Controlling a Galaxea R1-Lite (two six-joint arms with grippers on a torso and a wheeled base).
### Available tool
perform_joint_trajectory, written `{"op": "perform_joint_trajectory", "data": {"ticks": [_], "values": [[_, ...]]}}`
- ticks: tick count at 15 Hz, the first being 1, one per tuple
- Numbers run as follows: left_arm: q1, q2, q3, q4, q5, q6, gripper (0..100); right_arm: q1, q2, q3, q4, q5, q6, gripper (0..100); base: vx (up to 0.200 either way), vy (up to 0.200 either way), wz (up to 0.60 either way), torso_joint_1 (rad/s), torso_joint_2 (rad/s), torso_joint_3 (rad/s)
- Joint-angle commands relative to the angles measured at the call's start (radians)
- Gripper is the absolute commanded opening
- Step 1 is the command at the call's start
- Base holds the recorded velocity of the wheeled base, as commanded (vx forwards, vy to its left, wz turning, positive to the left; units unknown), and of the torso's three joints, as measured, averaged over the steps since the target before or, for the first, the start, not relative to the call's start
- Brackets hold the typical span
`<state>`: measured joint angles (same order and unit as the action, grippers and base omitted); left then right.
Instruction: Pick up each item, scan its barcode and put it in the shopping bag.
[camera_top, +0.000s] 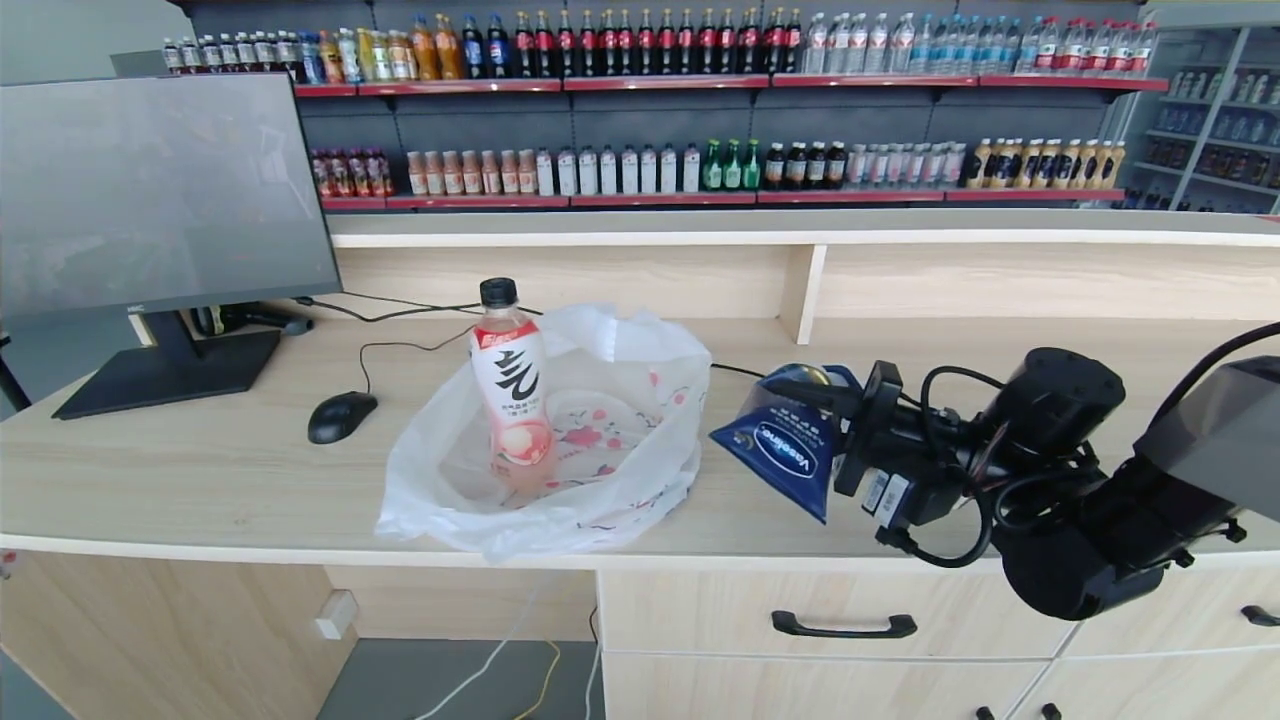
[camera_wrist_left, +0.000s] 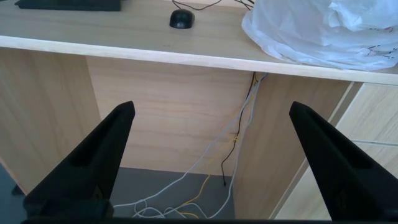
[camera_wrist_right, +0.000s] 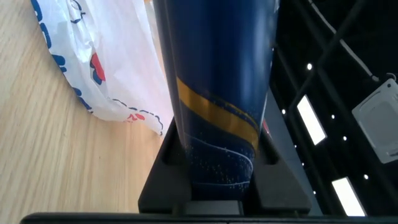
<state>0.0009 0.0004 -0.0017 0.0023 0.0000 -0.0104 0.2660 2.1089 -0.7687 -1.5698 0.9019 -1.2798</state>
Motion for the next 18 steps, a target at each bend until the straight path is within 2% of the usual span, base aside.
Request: {"op": "perform_joint_trajectory", "data": {"ticks": [1,18], "values": [[0.001,0.0,0.0,0.001,0.0,0.0,100,0.001,0.003,0.008,-0.001,0.0,-0.009,0,0.0,0.0,0.0,0.0,0.0,0.0],[0.001,0.0,0.0,-0.001,0.0,0.003,100,0.001,0.019,0.026,-0.001,0.0,-0.029,0,0.0,0.0,0.0,0.0,0.0,0.0]]}}
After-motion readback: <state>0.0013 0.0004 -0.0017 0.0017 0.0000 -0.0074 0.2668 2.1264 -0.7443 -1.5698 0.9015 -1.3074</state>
